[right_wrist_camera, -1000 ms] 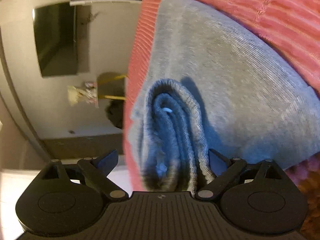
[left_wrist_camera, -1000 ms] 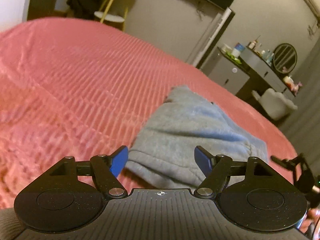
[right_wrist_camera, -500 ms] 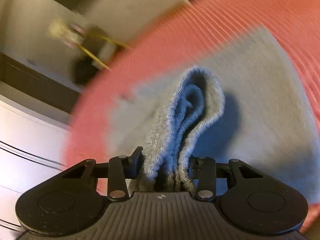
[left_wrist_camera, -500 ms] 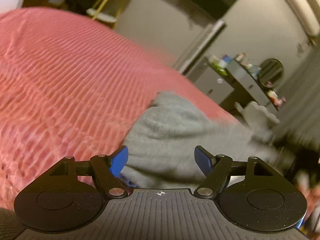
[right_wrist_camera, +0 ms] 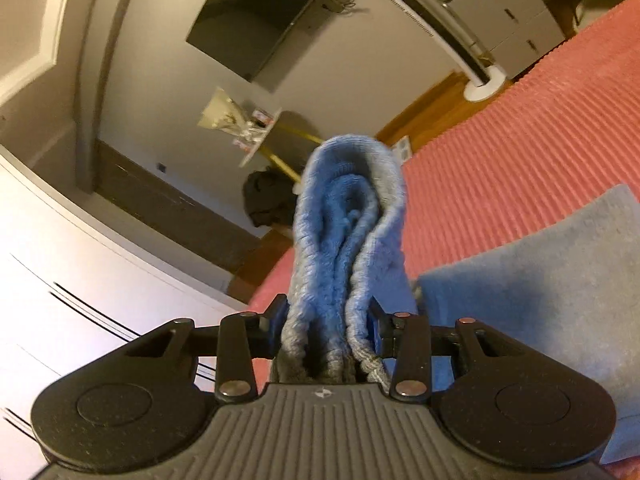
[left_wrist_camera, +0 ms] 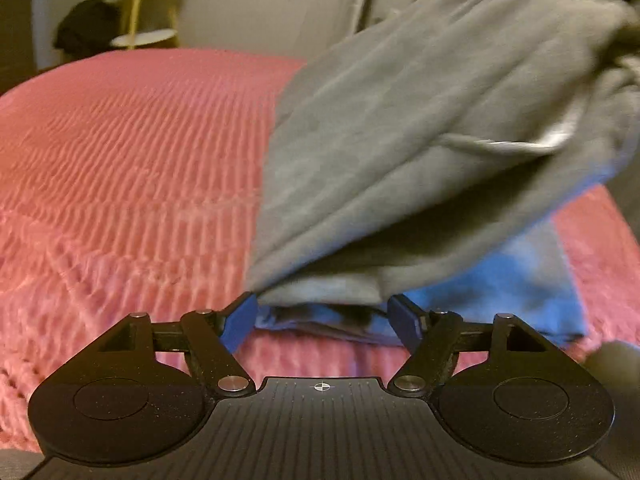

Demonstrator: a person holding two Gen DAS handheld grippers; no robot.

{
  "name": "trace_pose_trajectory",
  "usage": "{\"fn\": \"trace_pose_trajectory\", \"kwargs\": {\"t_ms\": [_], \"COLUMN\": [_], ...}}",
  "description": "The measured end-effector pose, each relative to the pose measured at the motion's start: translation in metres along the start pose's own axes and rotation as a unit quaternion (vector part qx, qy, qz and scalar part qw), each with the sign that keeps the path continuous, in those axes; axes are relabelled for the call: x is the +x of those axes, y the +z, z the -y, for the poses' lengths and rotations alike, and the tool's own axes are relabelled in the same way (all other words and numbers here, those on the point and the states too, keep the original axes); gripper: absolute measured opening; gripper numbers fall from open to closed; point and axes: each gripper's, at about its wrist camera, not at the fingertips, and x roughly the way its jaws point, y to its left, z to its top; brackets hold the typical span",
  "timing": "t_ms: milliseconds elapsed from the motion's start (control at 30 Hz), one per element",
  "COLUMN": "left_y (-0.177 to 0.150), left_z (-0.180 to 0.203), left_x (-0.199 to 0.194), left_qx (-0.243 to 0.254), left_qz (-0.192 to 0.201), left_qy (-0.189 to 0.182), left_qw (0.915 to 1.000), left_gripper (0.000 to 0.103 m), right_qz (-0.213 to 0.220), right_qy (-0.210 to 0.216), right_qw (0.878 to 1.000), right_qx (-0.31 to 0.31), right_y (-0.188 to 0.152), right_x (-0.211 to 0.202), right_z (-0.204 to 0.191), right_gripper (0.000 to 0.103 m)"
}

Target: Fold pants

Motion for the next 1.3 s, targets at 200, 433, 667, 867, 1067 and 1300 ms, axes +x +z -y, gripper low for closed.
{"fn": "trace_pose_trajectory", "kwargs": {"t_ms": [200,433,667,867,1067,1300], "left_y": [0.003,0.005,0.008,0.020,0.026,0.014], "left_z": [-0.007,-0.014,-0.013,-0.022,-0.030,-0.036], "left_x": [0.009,-0.010,-0.018,-0.026,0.023,0.025], "left_qx": [-0.015,-0.026,-0.014,-0.035,-0.101,-0.122], "left_qz": [0.004,0.067,0.027,0.076,0.024,0.009], "left_qy": [-0.004,-0.054,-0.097,-0.082,-0.056,-0.081], "left_qw": [0.9999,0.9960,0.9948,0.9932,0.9930,0.9892], "left_gripper": [0.027,0.017,0.046,0.064,0.064,0.065], "right_qz": [0.009,0.036,0.020,0.056,0.035,0.012], "right_qy": [-0.014,-0.064,-0.272,-0.244,-0.175,-0.173], "right_qw": [1.000,0.997,0.960,0.968,0.982,0.976], "right_qx": [-0.012,-0.006,-0.069,-0.012,0.054,0.129], "right_y": [0.001,0.004,-0.024,-0.053,-0.065,-0.095], "right_x": [-0.014,-0.037,-0.042,-0.064,-0.036,-0.045], "right_z": [0.010,0.051,0.104,0.128,0.132,0.149], "right_gripper": [0.038,0.038,0.048,0.049,0.049,0.050]}}
